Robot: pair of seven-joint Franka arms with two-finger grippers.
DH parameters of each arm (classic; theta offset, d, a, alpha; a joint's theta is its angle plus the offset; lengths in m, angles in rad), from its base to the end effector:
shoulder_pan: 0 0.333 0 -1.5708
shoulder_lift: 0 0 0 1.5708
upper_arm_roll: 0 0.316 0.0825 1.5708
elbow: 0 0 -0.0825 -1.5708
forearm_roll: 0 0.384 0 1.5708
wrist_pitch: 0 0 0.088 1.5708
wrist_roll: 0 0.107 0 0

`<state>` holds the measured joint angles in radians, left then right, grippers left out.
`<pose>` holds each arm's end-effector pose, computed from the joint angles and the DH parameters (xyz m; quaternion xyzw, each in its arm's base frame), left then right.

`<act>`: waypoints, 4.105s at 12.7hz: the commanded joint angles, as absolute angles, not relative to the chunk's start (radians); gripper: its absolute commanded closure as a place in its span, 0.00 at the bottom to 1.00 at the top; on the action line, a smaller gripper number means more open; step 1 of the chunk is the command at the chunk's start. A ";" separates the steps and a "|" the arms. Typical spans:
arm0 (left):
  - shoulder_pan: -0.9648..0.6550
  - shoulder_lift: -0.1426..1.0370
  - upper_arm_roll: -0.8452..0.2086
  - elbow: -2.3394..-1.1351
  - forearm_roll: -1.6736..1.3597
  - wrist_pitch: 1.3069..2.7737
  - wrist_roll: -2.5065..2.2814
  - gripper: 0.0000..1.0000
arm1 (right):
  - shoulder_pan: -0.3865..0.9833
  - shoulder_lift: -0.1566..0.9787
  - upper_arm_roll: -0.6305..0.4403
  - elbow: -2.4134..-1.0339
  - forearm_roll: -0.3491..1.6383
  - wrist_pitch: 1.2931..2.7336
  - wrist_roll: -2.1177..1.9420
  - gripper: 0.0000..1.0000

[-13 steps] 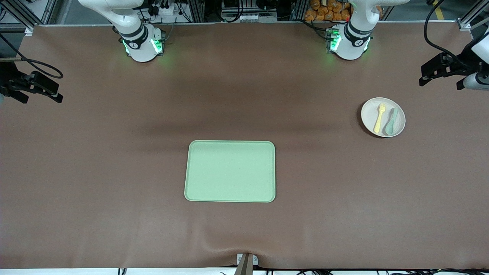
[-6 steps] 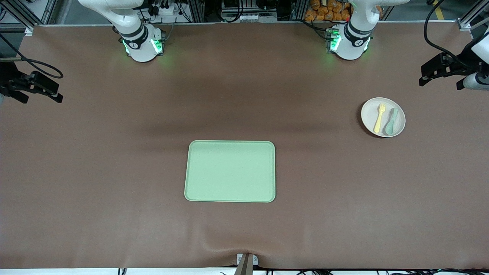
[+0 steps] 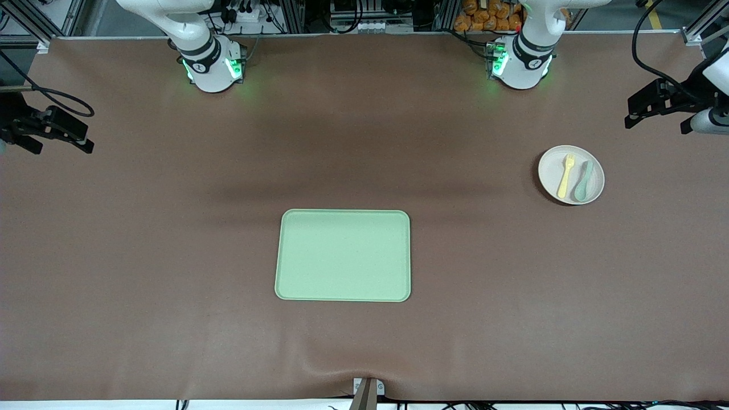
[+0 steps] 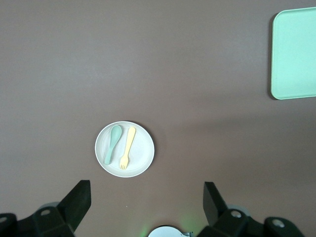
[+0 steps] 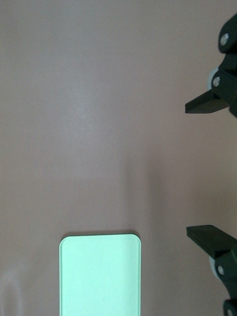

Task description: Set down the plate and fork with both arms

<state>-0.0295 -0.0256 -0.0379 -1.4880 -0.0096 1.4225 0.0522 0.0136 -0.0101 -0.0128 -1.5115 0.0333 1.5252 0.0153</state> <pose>0.5296 -0.0372 0.6641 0.9980 -0.0603 -0.0200 0.0041 0.5472 0.0041 0.6539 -0.9998 0.0063 -0.0118 0.0168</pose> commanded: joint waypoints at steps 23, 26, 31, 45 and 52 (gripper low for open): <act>0.327 0.256 -0.035 -1.913 0.091 1.900 0.310 0.00 | 0.020 -0.026 -0.021 -1.525 0.048 1.519 0.005 0.00; 0.327 0.288 -0.035 -1.991 0.091 2.011 0.316 0.00 | 0.020 -0.026 -0.021 -1.525 0.048 1.520 0.005 0.00; 0.391 0.302 -0.035 -2.132 0.132 2.163 0.463 0.00 | 0.020 -0.026 -0.021 -1.525 0.048 1.520 0.005 0.00; 0.414 0.380 -0.035 -2.218 0.195 2.321 0.523 0.00 | 0.020 -0.026 -0.021 -1.525 0.049 1.519 0.005 0.00; 0.413 0.399 -0.035 -2.218 0.195 2.321 0.522 0.01 | 0.020 -0.026 -0.021 -1.525 0.049 1.516 0.005 0.00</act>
